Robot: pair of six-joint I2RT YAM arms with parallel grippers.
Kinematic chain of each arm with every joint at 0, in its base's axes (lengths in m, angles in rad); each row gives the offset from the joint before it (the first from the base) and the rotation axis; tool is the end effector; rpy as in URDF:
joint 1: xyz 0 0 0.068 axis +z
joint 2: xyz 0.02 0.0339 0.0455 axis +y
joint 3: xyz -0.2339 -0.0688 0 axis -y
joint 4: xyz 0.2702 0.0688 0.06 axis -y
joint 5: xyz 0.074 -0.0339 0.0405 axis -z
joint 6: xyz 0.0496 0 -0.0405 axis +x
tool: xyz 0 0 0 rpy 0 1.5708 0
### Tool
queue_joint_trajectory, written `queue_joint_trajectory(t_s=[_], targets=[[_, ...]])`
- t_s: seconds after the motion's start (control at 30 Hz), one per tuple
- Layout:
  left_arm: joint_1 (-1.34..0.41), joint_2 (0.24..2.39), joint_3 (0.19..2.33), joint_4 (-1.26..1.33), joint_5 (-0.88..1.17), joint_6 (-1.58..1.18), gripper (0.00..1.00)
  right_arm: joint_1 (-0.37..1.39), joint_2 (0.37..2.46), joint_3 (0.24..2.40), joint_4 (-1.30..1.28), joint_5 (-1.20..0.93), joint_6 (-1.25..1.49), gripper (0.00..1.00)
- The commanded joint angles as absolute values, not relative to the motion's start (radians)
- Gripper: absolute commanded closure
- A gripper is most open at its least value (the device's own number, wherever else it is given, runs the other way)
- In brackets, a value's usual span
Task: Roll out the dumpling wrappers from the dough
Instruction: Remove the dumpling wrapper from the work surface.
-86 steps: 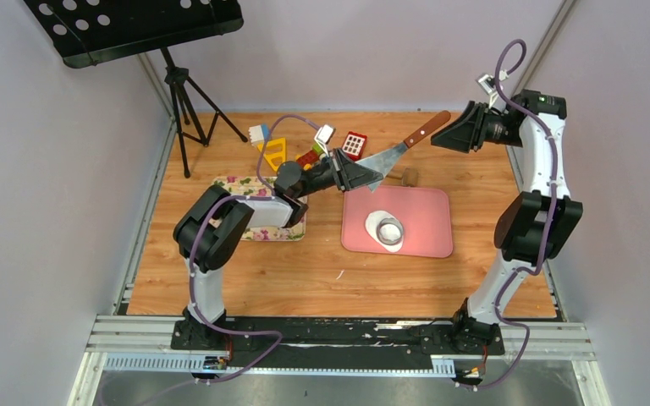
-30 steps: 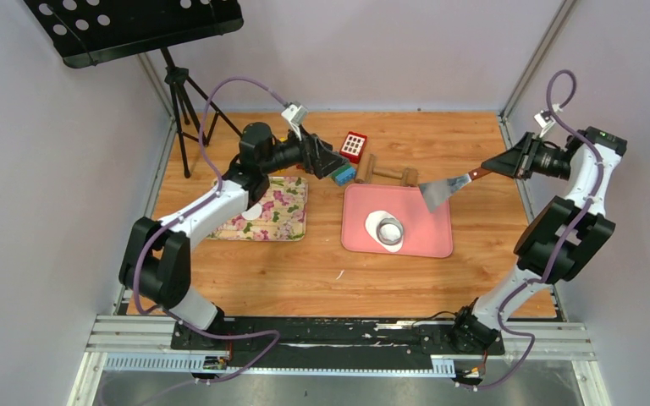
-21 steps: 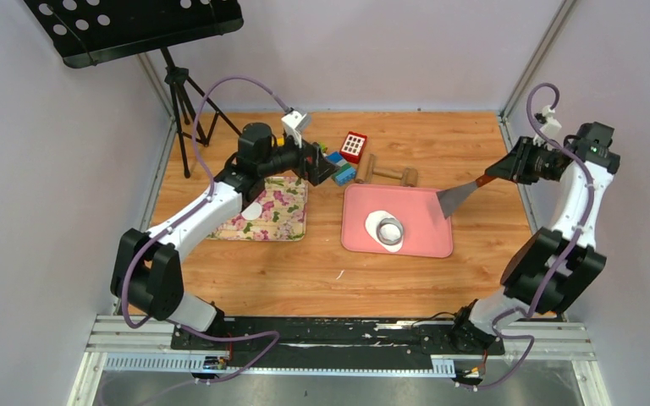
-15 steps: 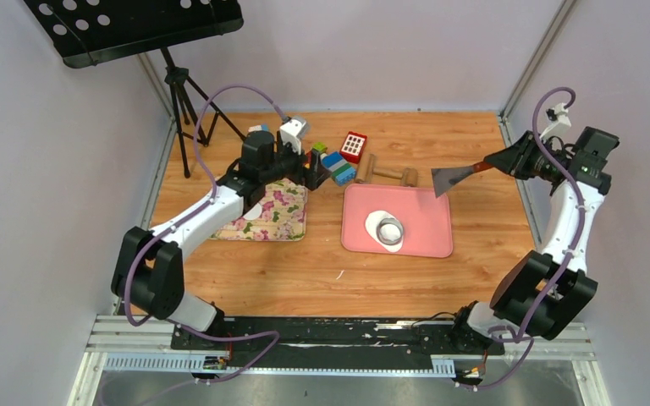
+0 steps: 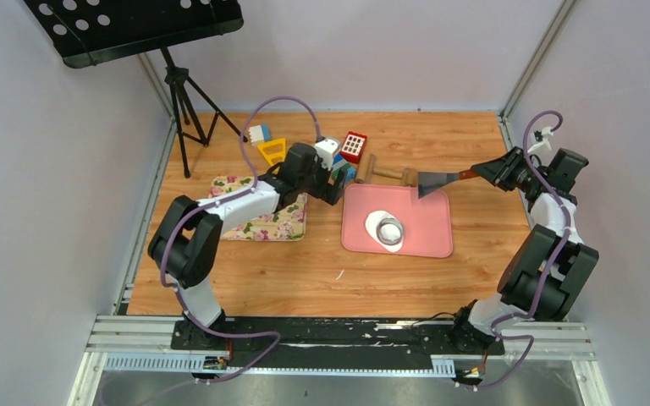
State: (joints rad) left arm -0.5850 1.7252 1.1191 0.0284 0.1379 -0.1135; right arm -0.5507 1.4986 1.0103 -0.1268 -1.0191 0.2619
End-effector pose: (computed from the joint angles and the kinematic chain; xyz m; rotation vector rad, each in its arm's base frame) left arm 0.3425 -0.2351 0.1728 0.5919 2.1129 -0.5488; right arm 0.3217 -0.1480 0.2153 0.2469 1.9713 0.9131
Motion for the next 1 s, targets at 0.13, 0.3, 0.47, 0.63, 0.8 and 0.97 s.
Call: queue_joint_trajectory(t_s=[0.13, 0.3, 0.47, 0.63, 0.8, 0.97], targets=[[-0.645, 1.839, 1.27, -0.087, -0.01, -0.078, 0.0, -0.537, 1.553, 1.008, -0.136, -1.017, 0.207, 1.0], [-0.661, 1.862, 1.284, -0.118, -0.061, -0.082, 0.0, -0.56, 1.522, 1.007, -0.322, -1.024, 0.127, 1.0], [-0.664, 1.876, 1.277, -0.122, -0.05, -0.106, 0.0, -0.561, 1.462, 0.952, -0.409, -0.981, 0.034, 1.0], [-0.668, 1.901, 1.292, -0.122, -0.023, -0.137, 0.0, -0.567, 1.511, 0.935, -0.416, -0.983, 0.016, 1.0], [-0.678, 1.931, 1.318, -0.138, -0.023, -0.144, 0.0, -0.569, 1.61, 0.925, -0.405, -0.995, 0.005, 1.0], [-0.683, 1.936, 1.328, -0.151, -0.035, -0.155, 0.0, -0.569, 1.662, 0.916, -0.387, -1.009, 0.005, 1.0]])
